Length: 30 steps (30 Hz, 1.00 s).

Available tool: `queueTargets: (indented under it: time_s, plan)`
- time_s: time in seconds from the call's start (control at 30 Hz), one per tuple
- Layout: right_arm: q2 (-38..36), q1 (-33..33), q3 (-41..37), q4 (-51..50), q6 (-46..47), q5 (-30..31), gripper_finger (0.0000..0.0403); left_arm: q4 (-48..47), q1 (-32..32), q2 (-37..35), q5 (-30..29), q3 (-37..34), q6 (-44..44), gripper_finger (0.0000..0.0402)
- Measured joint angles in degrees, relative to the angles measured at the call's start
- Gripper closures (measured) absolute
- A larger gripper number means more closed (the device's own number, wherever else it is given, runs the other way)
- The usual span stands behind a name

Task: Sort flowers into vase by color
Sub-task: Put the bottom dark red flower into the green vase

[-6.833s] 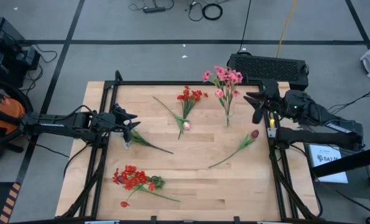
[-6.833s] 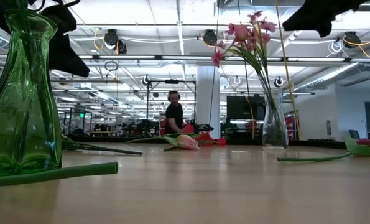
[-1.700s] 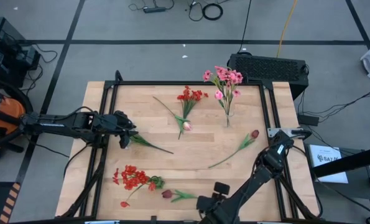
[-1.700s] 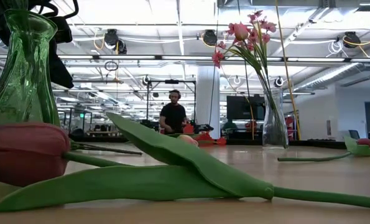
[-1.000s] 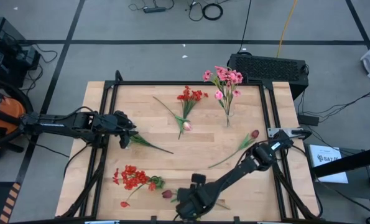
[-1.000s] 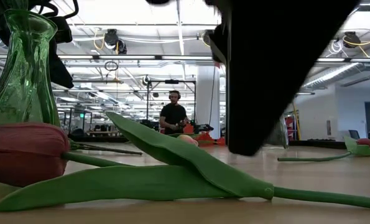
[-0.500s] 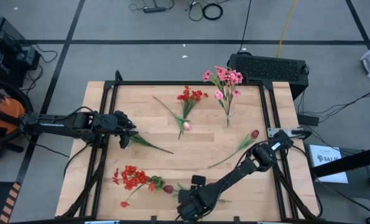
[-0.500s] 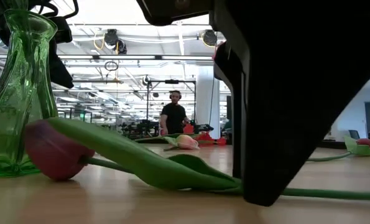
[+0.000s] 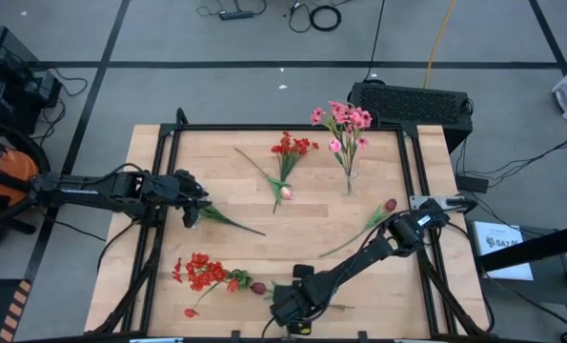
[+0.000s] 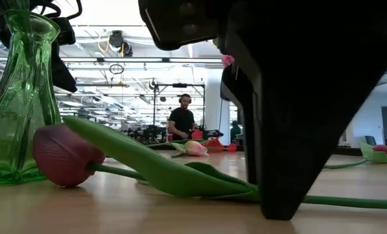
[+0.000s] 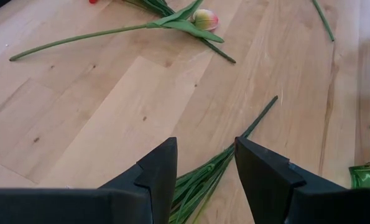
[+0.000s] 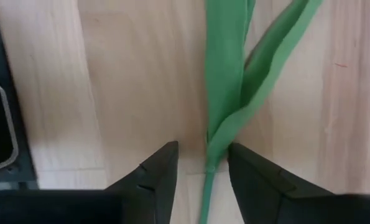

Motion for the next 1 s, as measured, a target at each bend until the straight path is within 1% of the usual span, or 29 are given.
queueTargets:
  time_s: [0.1,0.3,0.33,0.43,0.53,0.67,0.8,0.83,0.9,0.93,1.0]
  plan:
    - [-0.1,0.0,-2.2,2.6,1.3,-0.3,0.0288,0.0,0.0,0.0,0.0,0.0,0.0,0.0234]
    - [0.0,0.0,-2.8,3.7,1.5,-1.7,0.0384,0.0,0.0,0.0,0.0,0.0,0.0,0.0234]
    - [-0.1,0.0,-2.7,3.6,1.7,-1.7,0.0392,0.0,0.0,0.0,0.0,0.0,0.0,0.0233]
    - [-1.3,0.1,-2.8,3.3,3.2,-1.5,0.0393,0.0,0.0,0.0,0.0,0.0,0.0,0.0234]
    - [-3.4,0.6,-3.0,1.0,4.6,0.7,0.0398,0.1,0.0,0.0,0.0,0.0,0.0,0.0234]
    - [-8.3,2.1,-3.4,-6.1,5.4,6.2,0.0400,0.5,0.0,0.0,0.0,0.0,0.0,0.0234]
    - [-14.5,4.1,-3.0,-14.7,5.7,7.4,0.0402,0.6,0.0,0.0,0.0,0.0,0.0,0.0233]
    - [-15.3,4.6,-3.0,-17.1,6.8,7.4,0.0402,0.5,0.0,0.0,0.0,0.0,0.0,0.0233]
    - [-16.6,5.6,-3.1,-20.1,12.3,7.3,0.0402,0.5,0.0,0.0,0.0,0.0,0.0,0.0234]
    - [-17.4,6.0,-3.1,-21.2,15.1,8.3,0.0402,0.5,0.0,0.0,0.0,0.0,0.0,0.0234]
    - [-18.9,7.1,-3.1,-21.2,16.8,12.9,0.0402,0.5,0.0,0.0,0.0,0.0,0.0,0.0234]
